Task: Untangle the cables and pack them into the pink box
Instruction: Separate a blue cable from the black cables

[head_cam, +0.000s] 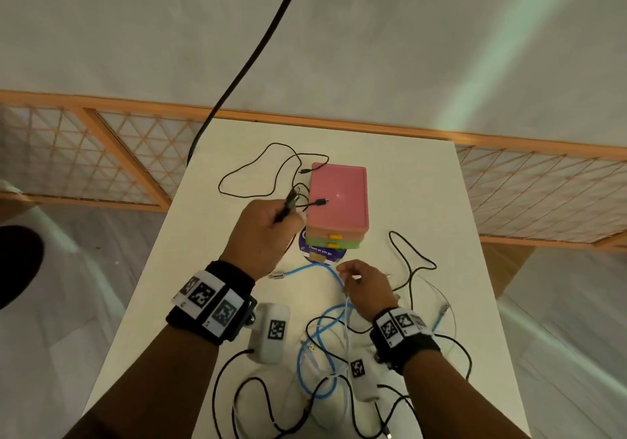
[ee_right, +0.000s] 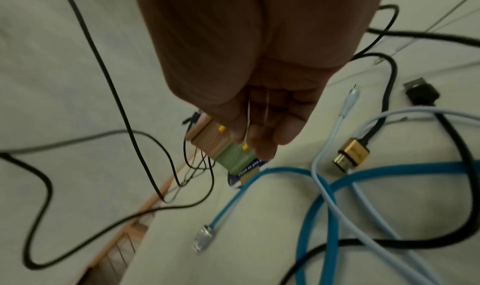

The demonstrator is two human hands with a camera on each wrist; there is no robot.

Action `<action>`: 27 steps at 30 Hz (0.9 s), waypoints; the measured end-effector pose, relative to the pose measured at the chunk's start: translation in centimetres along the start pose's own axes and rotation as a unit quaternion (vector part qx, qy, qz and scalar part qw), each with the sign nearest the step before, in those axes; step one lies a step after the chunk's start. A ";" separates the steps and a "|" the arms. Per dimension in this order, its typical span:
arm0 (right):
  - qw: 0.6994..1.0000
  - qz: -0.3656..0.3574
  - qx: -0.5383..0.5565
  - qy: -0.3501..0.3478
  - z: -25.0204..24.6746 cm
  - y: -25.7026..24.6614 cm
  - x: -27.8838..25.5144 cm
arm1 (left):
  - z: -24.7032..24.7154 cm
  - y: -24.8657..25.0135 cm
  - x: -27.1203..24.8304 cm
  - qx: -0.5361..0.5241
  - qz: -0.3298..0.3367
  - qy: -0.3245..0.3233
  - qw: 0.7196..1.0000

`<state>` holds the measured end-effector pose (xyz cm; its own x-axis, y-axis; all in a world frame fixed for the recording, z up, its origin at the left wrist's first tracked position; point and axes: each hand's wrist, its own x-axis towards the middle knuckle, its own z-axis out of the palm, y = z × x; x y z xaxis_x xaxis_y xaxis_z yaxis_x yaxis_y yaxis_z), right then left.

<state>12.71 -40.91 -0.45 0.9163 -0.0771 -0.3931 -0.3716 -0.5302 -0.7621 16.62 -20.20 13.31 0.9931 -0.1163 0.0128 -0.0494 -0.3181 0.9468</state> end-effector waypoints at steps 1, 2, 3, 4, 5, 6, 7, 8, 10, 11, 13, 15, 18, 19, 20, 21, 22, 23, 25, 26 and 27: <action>0.999 -0.006 -0.037 -0.001 0.7 -0.1 0.4 | 0.2 -0.2 -0.1 -0.020 -0.020 -0.006 1.000; 0.998 -0.014 -0.067 -0.001 1.3 -0.2 0.8 | 0.3 -0.3 -0.2 -0.050 -0.044 -0.012 0.998; 0.996 -0.022 -0.092 -0.007 1.8 -0.4 1.3 | 0.4 -0.4 -0.3 -0.075 -0.066 -0.017 0.995; 0.993 -0.034 -0.115 -0.017 2.2 -0.6 1.8 | 0.5 -0.4 -0.4 -0.091 -0.087 -0.022 0.992; 0.988 -0.050 -0.141 -0.029 2.7 -0.7 2.3 | 0.5 -0.7 -0.5 -0.103 -0.100 -0.027 0.989; 0.982 -0.067 -0.171 -0.040 3.0 -0.7 3.0 | 0.6 -0.8 -0.7 -0.110 -0.107 -0.034 0.988; 0.974 -0.081 -0.203 -0.055 3.6 -0.7 3.6 | 0.6 -1.0 -0.8 -0.113 -0.114 -0.038 0.986; 0.965 -0.093 -0.234 -0.067 4.1 -0.6 4.2 | 0.6 -1.1 -1.0 -0.113 -0.119 -0.040 0.986; 0.950 -0.093 -0.283 -0.088 5.1 -0.3 5.1 | 0.5 -1.6 -1.3 -0.117 -0.131 -0.045 0.983; 0.947 -0.085 -0.296 -0.089 5.5 -0.1 5.3 | 0.5 -1.9 -1.3 -0.121 -0.138 -0.047 0.982; 0.943 -0.079 -0.313 -0.074 5.8 0.5 5.4 | 0.5 -2.4 -1.4 -0.136 -0.150 -0.057 0.978; 0.938 -0.075 -0.332 -0.059 5.8 1.2 5.1 | 0.5 -2.8 -1.3 -0.165 -0.160 -0.068 0.971; 0.966 -0.033 -0.254 -0.011 4.8 1.8 3.9 | 0.5 -3.2 -0.8 -0.224 -0.202 -0.076 0.950; 0.978 -0.016 -0.206 0.004 4.1 1.7 3.3 | 0.6 -3.4 -0.7 -0.248 -0.214 -0.079 0.942; 0.987 -0.010 -0.157 0.019 3.5 1.6 2.7 | 0.7 -3.7 -0.6 -0.271 -0.221 -0.083 0.933; 0.993 -0.011 -0.110 0.032 2.7 1.3 2.1 | 0.8 -3.9 -0.6 -0.294 -0.223 -0.089 0.925; 0.997 -0.015 -0.066 0.043 2.0 0.9 1.3 | 1.0 -4.0 -0.5 -0.312 -0.223 -0.097 0.918; 0.998 -0.020 -0.021 0.054 1.1 0.1 0.4 | 1.2 -4.1 -0.5 -0.323 -0.223 -0.107 0.914; 0.994 -0.033 0.069 0.074 -0.3 -1.8 -1.4 | 1.7 -4.1 -0.5 -0.332 -0.220 -0.118 0.910; 0.990 -0.041 0.111 0.078 -0.9 -2.8 -2.3 | 2.0 -4.0 -0.5 -0.328 -0.217 -0.117 0.912; 0.985 -0.052 0.145 0.079 -1.4 -4.0 -3.2 | 2.4 -3.9 -0.5 -0.317 -0.214 -0.113 0.917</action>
<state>11.47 -39.79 4.57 0.9549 -0.1776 -0.2378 -0.2808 -0.2805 -0.9179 16.09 -21.12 8.86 0.8562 -0.3236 -0.4029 0.4827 0.2226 0.8470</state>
